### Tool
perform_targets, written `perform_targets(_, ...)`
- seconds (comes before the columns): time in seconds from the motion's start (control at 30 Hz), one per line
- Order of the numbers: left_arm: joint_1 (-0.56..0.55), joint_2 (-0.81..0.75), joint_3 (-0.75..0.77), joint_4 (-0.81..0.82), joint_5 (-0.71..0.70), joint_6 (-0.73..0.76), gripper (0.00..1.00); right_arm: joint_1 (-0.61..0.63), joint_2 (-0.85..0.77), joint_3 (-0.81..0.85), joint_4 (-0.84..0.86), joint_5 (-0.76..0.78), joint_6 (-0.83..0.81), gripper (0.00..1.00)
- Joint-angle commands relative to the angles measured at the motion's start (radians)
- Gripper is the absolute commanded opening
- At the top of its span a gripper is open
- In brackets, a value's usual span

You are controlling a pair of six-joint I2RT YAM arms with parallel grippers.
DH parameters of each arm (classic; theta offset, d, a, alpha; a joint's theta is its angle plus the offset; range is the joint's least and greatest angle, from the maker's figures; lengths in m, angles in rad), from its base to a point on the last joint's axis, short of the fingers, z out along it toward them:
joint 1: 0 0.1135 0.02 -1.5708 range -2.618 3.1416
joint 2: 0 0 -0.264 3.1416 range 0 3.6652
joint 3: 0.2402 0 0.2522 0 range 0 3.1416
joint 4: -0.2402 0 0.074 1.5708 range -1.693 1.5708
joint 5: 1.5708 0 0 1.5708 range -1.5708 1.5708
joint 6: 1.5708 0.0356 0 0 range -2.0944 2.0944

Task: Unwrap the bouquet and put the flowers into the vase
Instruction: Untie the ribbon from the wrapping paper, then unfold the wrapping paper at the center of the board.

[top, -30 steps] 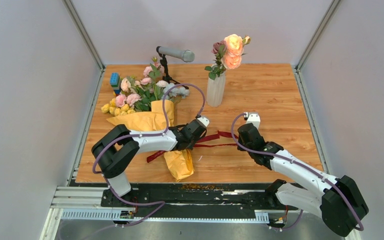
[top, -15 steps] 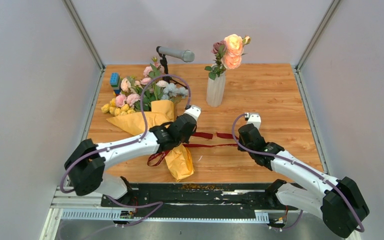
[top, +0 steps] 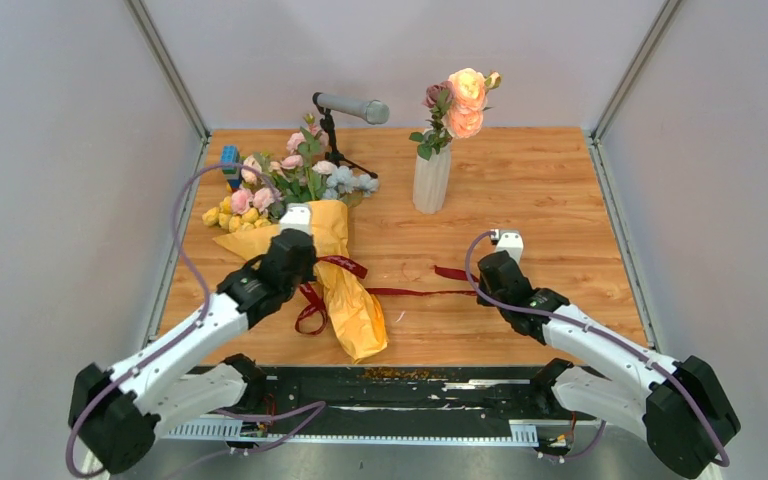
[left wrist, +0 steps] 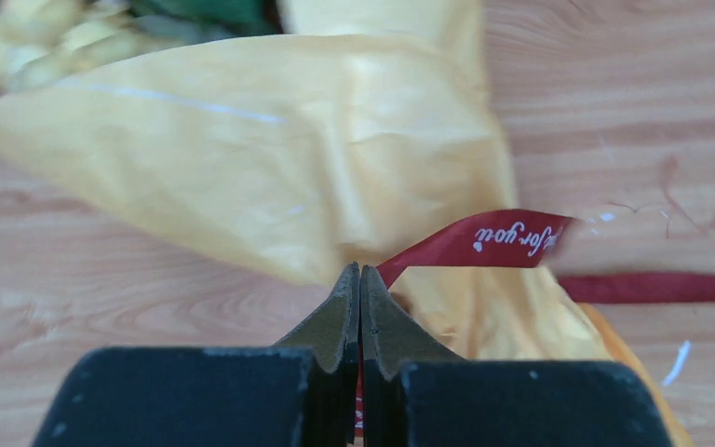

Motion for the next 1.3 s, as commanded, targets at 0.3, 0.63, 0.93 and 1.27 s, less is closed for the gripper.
perform_targets(0.3,0.329,-0.564,-0.053,-0.245,-0.301,-0.195,0.00,-0.004,0.059,0.067,0.097,0.020,-0.014,0.00)
perform_targets(0.63,0.328,-0.833,-0.057,-0.421,-0.429,-0.267,0.37,-0.006,0.116,0.103,0.122,-0.015,-0.037,0.00)
perform_targets(0.93,0.328,-0.606,0.142,-0.397,-0.225,-0.033,1.00,-0.011,0.068,0.137,0.058,-0.073,-0.053,0.65)
perform_targets(1.27,0.329,-0.309,0.216,-0.218,0.097,0.207,1.00,-0.009,-0.030,0.127,0.038,-0.527,0.135,0.76)
